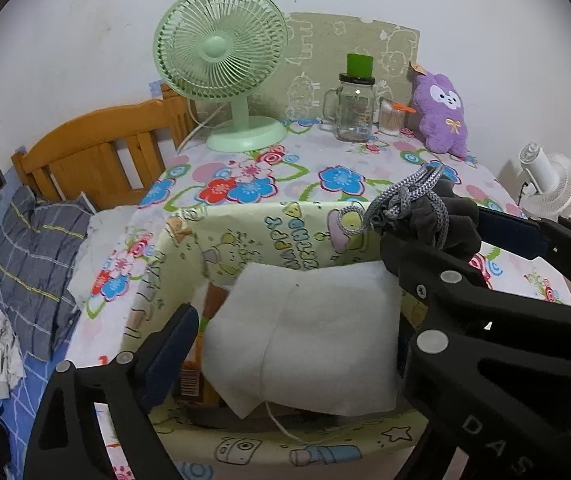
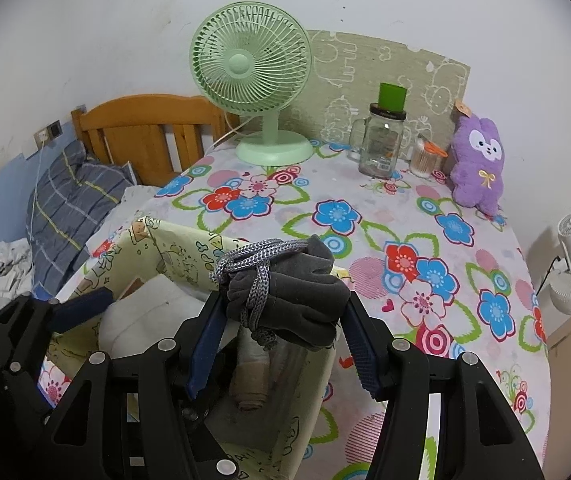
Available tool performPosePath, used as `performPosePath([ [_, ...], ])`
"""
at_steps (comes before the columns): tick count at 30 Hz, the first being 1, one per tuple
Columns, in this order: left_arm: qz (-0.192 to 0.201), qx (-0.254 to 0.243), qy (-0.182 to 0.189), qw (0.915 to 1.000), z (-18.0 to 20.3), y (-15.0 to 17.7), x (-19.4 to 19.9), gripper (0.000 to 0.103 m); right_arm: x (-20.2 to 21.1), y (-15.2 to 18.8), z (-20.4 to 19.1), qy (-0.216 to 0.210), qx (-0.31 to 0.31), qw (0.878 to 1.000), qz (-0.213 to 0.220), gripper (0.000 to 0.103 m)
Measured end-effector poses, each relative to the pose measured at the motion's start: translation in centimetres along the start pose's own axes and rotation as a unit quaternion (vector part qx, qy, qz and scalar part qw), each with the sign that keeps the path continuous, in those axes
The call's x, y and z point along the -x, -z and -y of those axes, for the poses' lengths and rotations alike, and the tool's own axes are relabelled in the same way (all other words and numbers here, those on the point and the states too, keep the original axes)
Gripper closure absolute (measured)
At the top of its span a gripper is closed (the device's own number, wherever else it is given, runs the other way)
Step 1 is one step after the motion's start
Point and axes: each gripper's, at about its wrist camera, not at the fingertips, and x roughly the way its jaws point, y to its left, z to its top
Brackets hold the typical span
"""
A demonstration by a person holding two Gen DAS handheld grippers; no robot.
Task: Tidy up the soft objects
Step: 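Lift and carry the white cloth and grey glove over the fabric box with both grippers, then lower the cloth and glove into the fabric box and open both grippers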
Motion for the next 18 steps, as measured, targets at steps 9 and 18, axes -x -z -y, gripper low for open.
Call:
performPosePath([
  [9, 0.016, 0.004, -0.019, 0.9997, -0.7, -0.4, 0.4, 0.000, -0.8, -0.5, -0.8, -0.019, 0.015, 1.000, -0.001, 0.042],
  [18, 0.010, 0.015, -0.012, 0.9998, -1.0, -0.9, -0.8, 0.000, -2.7, -1.2, -0.8, -0.041, 0.015, 0.999, -0.014, 0.041],
])
